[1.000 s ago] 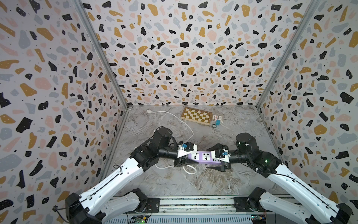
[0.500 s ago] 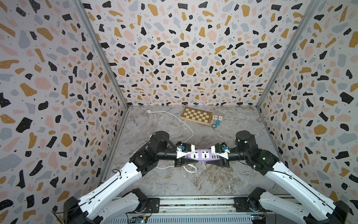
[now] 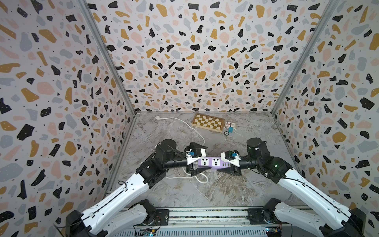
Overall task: Wrap the cord around the power strip
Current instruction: Adjust the power strip at the center of the board.
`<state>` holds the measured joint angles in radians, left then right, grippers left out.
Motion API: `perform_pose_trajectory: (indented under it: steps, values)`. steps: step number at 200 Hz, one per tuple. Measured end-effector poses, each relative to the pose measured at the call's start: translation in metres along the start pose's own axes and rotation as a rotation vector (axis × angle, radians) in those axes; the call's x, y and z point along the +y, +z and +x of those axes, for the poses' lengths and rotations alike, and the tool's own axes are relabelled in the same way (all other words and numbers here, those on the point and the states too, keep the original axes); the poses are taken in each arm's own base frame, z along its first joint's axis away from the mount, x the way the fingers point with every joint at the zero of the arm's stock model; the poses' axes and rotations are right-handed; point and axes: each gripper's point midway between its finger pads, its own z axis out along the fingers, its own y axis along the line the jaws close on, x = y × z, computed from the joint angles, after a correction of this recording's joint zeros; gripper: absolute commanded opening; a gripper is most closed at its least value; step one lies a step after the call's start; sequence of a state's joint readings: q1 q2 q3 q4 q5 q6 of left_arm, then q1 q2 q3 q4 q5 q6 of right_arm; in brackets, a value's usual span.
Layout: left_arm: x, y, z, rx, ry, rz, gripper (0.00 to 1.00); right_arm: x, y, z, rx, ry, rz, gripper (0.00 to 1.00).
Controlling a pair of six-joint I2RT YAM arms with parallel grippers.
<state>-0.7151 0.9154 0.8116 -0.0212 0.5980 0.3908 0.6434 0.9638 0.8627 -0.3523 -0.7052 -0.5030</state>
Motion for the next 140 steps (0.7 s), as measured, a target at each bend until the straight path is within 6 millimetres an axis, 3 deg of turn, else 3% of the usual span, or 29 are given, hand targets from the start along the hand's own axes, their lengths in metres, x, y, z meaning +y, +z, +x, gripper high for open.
perform_pose_trajectory:
  steps: [34, 54, 99, 140]
  values:
    - [0.012, -0.025, 0.003, 0.006, 0.017, -0.158, 0.98, -0.018, -0.013, 0.005, -0.009, 0.02, 0.092, 0.18]
    - [0.011, -0.028, 0.004, 0.013, 0.02, -0.162, 0.97, -0.02, -0.016, 0.002, -0.025, 0.018, 0.096, 0.18]
    - [0.004, -0.006, 0.028, 0.153, 0.013, -0.015, 0.96, -0.012, -0.011, 0.004, -0.033, 0.017, 0.031, 0.15]
    - [0.0, 0.007, 0.028, 0.204, 0.035, 0.103, 0.9, -0.004, -0.012, 0.002, -0.043, -0.005, -0.004, 0.16]
